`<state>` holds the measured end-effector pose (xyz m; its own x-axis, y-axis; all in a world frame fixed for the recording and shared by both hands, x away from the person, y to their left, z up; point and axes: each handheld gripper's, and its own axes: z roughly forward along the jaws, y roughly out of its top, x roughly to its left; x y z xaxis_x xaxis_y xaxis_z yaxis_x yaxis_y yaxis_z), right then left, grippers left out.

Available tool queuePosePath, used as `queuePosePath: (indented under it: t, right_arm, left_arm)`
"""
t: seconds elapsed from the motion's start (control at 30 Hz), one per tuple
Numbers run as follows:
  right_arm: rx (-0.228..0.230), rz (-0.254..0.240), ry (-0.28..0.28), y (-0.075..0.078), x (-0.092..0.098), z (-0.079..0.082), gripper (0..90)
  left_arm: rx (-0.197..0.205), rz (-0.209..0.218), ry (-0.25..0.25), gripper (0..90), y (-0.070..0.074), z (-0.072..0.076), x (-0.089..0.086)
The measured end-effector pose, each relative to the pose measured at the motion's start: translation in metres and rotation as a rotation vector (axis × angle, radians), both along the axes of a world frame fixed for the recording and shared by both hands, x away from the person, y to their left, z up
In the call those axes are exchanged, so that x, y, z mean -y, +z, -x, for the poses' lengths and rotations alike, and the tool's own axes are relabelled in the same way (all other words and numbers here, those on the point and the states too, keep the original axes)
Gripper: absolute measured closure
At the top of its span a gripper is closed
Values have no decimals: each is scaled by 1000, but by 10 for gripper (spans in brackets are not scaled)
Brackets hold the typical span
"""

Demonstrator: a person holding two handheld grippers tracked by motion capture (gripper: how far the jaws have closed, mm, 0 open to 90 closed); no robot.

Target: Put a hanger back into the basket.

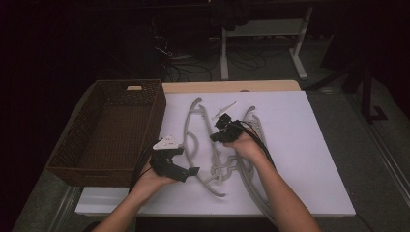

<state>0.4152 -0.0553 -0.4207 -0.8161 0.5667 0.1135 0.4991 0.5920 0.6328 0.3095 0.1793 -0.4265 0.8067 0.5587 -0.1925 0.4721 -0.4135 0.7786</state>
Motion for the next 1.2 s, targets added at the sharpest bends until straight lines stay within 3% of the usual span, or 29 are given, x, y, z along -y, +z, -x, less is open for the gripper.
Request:
queuePosePath:
  t: [0.2,0.47,0.6,0.7,0.97,1.2]
  right_arm:
    - [-10,3,-43,-12,-1,-14,891]
    - [-10,5,-45,-17,-3,-17,891]
    - [-2,-20,-39,-13,-5,-15,891]
    - [-2,19,-22,-15,-10,-14,891]
    - [-18,30,-25,-20,-13,-16,892]
    - [-2,61,-20,-22,-18,-14,893]
  left_arm:
    - [-7,-16,0,0,-3,4,2]
    - [-5,-26,3,0,-3,6,2]
    - [-7,-24,7,0,-3,5,1]
    - [-2,-22,10,0,-2,5,-1]
    - [1,-33,17,0,-3,4,-1]
    - [-30,-75,22,0,-11,3,3]
